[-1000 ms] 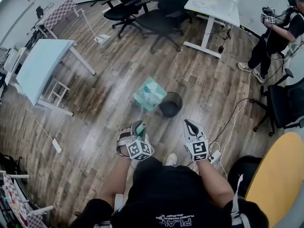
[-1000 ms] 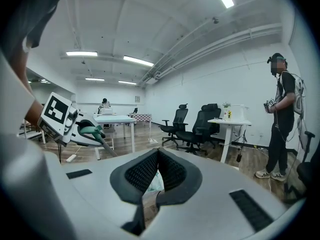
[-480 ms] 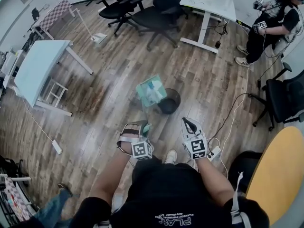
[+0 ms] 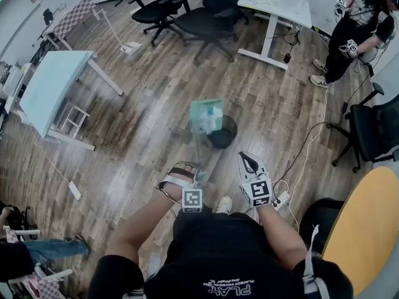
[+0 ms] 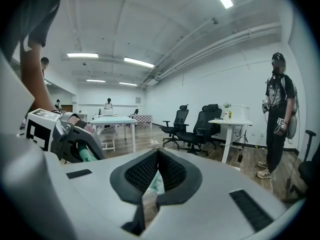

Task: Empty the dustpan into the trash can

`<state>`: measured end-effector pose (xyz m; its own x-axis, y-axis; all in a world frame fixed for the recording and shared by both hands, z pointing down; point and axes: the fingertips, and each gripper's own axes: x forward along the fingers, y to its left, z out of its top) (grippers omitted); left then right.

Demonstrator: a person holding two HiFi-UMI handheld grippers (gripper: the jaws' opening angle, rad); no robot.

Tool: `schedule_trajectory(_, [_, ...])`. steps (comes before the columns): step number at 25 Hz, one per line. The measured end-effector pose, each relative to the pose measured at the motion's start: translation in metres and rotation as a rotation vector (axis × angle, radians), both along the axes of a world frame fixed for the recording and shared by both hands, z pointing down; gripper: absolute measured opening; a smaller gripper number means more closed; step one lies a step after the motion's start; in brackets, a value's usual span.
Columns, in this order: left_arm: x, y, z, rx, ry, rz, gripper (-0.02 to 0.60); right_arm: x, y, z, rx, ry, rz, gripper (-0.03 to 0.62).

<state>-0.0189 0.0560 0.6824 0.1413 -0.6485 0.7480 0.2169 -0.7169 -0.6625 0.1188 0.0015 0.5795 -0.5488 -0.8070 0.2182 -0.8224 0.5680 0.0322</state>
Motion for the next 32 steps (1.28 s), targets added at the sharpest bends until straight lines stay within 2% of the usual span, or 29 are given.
schedule_trajectory(6, [0.015,0.013,0.01,-0.019,-0.057,0.076,0.1,0.006,0.001,-0.001,0.004,-0.004,0.017,0.024])
schedule_trajectory(14, [0.029,0.025,0.026,-0.034,-0.173,0.203,0.101,0.013,0.003,0.002,-0.001,-0.012,0.032,0.025])
schedule_trajectory(19, [0.03,0.034,0.035,-0.047,-0.231,0.266,0.101,0.017,0.008,0.005,-0.005,-0.013,0.042,0.025])
schedule_trajectory(26, [0.028,0.054,0.051,-0.041,-0.335,0.431,0.101,0.021,0.012,0.014,-0.019,-0.015,0.044,0.025])
schedule_trajectory(32, [0.022,0.053,0.043,-0.029,-0.399,0.497,0.101,0.013,0.019,0.018,-0.029,-0.019,0.014,0.025])
